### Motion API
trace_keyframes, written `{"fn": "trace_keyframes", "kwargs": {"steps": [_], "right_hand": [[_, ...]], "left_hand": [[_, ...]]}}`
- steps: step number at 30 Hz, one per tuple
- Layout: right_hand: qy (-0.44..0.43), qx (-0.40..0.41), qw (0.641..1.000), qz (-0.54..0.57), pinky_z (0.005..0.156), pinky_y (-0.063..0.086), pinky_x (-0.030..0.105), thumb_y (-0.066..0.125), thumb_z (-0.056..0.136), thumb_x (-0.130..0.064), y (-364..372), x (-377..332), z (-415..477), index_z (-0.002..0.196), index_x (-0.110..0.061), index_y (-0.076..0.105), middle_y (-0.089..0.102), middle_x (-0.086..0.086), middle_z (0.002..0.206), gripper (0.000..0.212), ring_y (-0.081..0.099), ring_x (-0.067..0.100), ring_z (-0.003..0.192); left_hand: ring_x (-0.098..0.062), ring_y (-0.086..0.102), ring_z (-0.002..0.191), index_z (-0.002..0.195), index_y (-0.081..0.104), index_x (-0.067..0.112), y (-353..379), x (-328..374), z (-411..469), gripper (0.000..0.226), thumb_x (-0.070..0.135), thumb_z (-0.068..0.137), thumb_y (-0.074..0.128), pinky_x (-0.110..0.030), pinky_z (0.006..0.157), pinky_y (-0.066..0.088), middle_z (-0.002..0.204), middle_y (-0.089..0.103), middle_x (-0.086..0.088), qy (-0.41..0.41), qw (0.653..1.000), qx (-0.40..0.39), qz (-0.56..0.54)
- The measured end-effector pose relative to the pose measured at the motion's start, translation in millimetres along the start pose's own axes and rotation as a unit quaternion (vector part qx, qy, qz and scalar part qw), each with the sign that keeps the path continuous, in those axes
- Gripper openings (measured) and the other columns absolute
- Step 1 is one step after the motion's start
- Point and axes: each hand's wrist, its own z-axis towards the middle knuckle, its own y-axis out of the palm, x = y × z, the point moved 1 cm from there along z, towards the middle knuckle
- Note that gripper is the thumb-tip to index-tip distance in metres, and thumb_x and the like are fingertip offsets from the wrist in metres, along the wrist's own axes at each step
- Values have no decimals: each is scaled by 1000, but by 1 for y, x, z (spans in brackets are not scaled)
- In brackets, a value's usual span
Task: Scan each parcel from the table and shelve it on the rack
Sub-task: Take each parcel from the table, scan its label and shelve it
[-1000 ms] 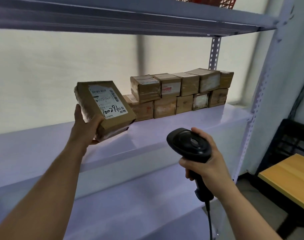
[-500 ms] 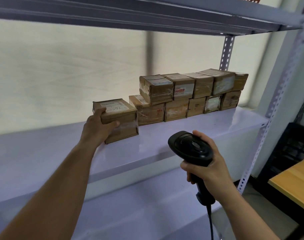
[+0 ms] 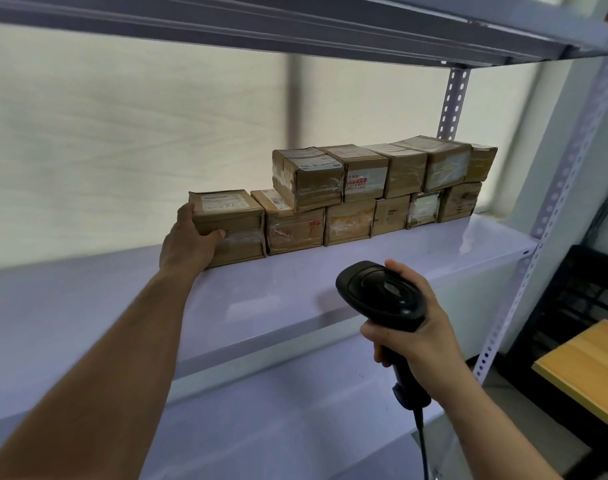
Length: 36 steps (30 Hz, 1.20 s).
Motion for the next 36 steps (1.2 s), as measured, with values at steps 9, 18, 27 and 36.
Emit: {"fn": "trace_keyframes", "kwargs": {"steps": [9,18,27,36], "right_hand": [[-1,-9,1000,-3,53,53,33,75,74,13,-16,3,0,121,-51,55,65,3,115,82,61,29,54],[4,7,1000,19,51,52,34,75,73,14,-62,5,-28,116,-54,57,68,-4,107,82,59,29,51],[20,57,998,15,52,53,38,76,73,14,-141,8,-87,119,-52,57,66,2,112,83,60,30,54],[17,129,991,3,50,55,37,79,70,14,-243,4,-158,123,-47,57,65,0,113,83,64,27,62]], "left_hand": [[-30,20,146,156,1,24,-6,10,-14,98,43,86,67,-47,114,24,161,18,-8,16,998,43,41],[-26,36,135,145,37,19,34,56,-114,73,39,84,71,-41,100,38,148,40,-4,188,976,112,17],[-27,51,115,131,52,14,146,83,-226,56,31,83,75,-36,91,42,128,54,-7,256,965,-37,45],[-26,45,127,133,52,13,231,137,-326,58,35,84,73,-27,102,28,138,51,-7,260,953,-149,36]]}}
